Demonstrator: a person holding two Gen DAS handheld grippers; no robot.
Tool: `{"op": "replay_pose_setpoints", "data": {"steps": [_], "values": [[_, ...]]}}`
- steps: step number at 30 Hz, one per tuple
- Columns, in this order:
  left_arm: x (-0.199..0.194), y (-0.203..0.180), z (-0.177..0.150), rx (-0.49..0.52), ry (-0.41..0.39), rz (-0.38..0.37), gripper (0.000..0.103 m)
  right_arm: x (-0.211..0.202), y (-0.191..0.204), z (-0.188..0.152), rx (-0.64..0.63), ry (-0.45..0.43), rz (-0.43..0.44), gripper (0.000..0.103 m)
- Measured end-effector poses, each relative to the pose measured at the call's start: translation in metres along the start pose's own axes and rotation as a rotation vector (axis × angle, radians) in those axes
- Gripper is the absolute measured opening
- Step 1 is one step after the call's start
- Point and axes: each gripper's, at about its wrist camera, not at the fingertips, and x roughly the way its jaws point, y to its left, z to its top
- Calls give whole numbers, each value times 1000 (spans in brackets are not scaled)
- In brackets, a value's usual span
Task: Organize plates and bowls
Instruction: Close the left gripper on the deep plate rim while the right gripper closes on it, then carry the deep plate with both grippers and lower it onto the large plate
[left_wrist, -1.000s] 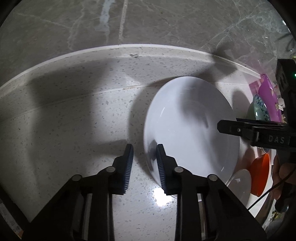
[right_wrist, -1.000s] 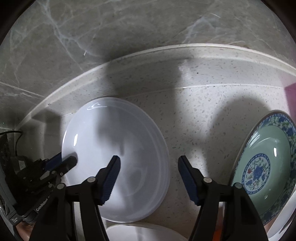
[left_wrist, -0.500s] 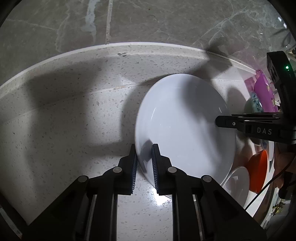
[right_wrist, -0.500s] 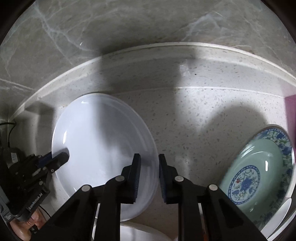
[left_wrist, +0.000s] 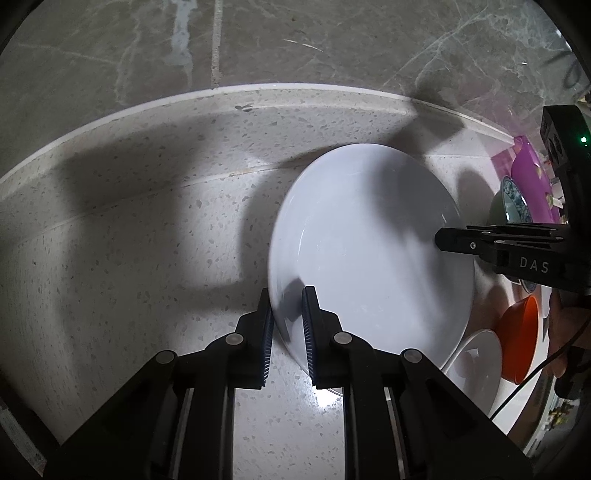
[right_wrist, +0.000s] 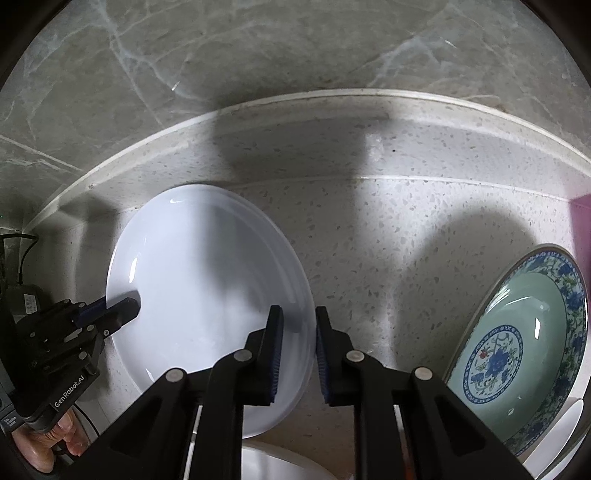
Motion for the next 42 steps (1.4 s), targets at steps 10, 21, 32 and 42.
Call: {"op": "replay_pose_setpoints", "data": {"steps": [10,21,32,42], "values": [[-21,9,-2,-23,-16,4,12,-23,1,-3,2,-19,43,17],[-69,4,-26,-23,-49,2,12,-74,10,-29,-18,-47,112,17],[-128,-18,-133,-14,-71,-37,13,-132,14,-129,-53,-98,203,17],[-144,-38,-254,-8,-26,-43,13,-125,0,-236,-71,-84,229,17]]}}
